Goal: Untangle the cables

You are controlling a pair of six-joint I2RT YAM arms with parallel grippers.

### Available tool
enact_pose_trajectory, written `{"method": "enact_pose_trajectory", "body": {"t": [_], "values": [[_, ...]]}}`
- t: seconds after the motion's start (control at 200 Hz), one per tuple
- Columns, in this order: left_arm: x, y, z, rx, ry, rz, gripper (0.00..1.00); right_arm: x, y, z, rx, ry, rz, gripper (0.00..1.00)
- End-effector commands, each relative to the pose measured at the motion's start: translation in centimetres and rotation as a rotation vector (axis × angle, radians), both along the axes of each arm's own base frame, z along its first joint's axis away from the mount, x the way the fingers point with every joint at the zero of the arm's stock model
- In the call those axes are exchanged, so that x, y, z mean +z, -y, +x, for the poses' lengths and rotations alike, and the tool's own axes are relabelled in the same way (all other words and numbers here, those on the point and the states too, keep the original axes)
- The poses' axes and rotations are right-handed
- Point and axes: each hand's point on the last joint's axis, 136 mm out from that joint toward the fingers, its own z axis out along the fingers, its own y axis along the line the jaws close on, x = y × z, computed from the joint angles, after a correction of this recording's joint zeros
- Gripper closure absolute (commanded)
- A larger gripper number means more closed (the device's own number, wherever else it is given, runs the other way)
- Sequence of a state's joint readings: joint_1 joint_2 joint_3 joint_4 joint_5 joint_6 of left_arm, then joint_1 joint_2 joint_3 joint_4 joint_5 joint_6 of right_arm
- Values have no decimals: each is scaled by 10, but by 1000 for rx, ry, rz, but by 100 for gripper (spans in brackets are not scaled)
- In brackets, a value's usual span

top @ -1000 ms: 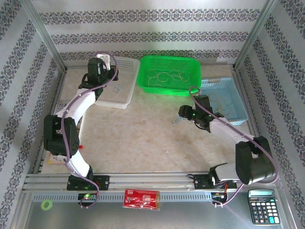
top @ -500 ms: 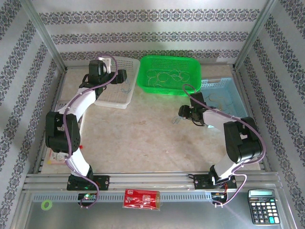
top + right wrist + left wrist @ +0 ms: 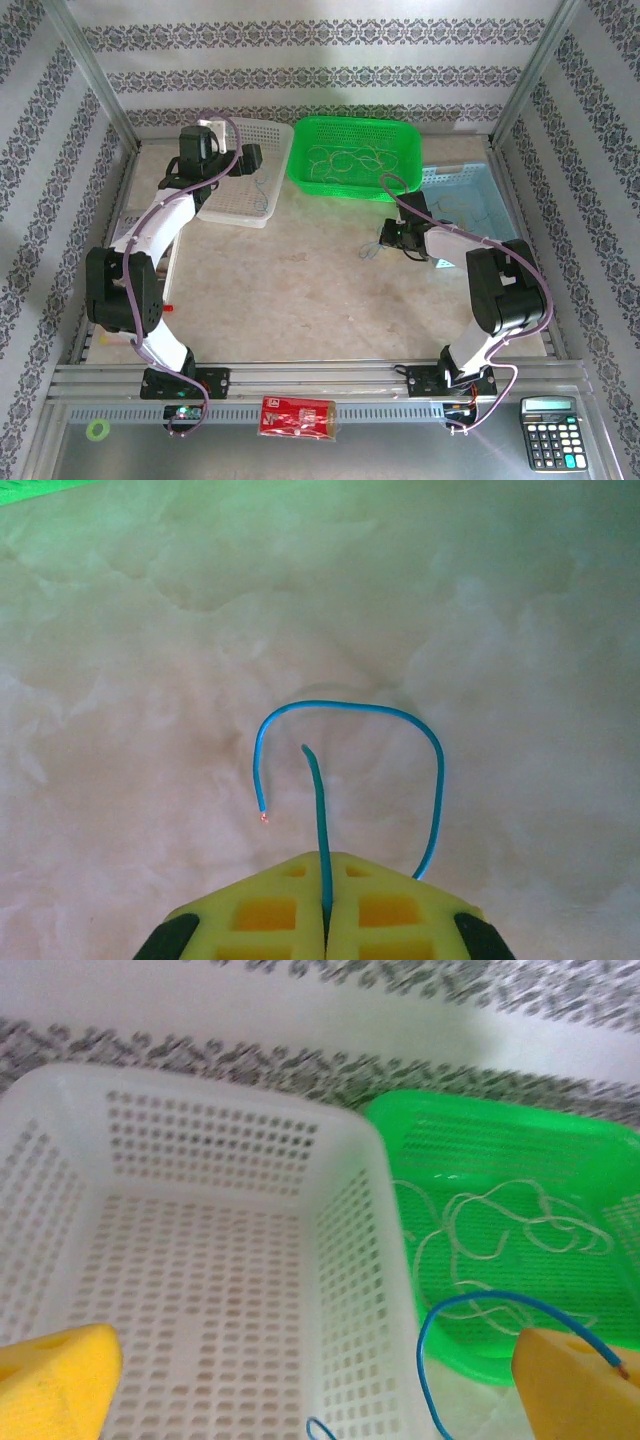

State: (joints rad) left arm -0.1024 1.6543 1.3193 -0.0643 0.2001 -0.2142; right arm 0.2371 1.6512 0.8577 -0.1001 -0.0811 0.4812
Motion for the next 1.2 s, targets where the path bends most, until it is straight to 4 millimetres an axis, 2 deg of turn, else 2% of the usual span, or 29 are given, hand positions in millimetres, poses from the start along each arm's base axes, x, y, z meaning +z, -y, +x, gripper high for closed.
{"method": "enact_pose_trajectory", "body": {"t": [0.0,0.015,0.115,0.195,0.315,0.43,0.49,0.55,0.585,0.665,0.709,0.834,0.934,1.064,1.149,1.199], "values": [[-30,-36,-11,168,-198,89,0,28,-5,10,26,72,34,100],[-25,-38,-8,178,-203,99,0,30,-6,11,28,78,36,100],[-64,-44,-13,163,-440,198,0,43,-11,11,42,105,53,100],[-81,-49,-20,151,-559,299,0,54,-16,10,56,124,58,100],[-84,-49,-32,86,-648,434,0,72,-25,9,78,159,69,100],[-75,-41,-46,13,-711,506,0,89,-33,8,99,191,86,100],[-66,-29,-46,-18,-670,393,0,97,-38,8,111,206,95,100],[-55,-15,-42,-39,-619,124,0,105,-43,8,125,218,104,100],[-50,-15,-35,-30,-584,8,0,112,-45,7,131,230,109,100],[-49,-26,-37,14,-609,113,0,124,-52,5,147,251,127,100],[-50,-19,-40,-18,-628,117,0,132,-57,3,160,265,136,100],[-41,-1,-45,-71,-586,-23,0,155,-66,-1,186,309,166,100],[-28,18,-47,-136,-530,-246,0,173,-75,-4,209,340,203,100],[-18,25,-50,-164,-491,-356,0,196,-87,-8,239,379,248,100],[-10,30,-43,-213,-456,-659,0,209,-94,-11,259,399,270,100],[-5,22,-34,-205,-409,-827,0,214,-98,-12,268,408,278,100]]}}
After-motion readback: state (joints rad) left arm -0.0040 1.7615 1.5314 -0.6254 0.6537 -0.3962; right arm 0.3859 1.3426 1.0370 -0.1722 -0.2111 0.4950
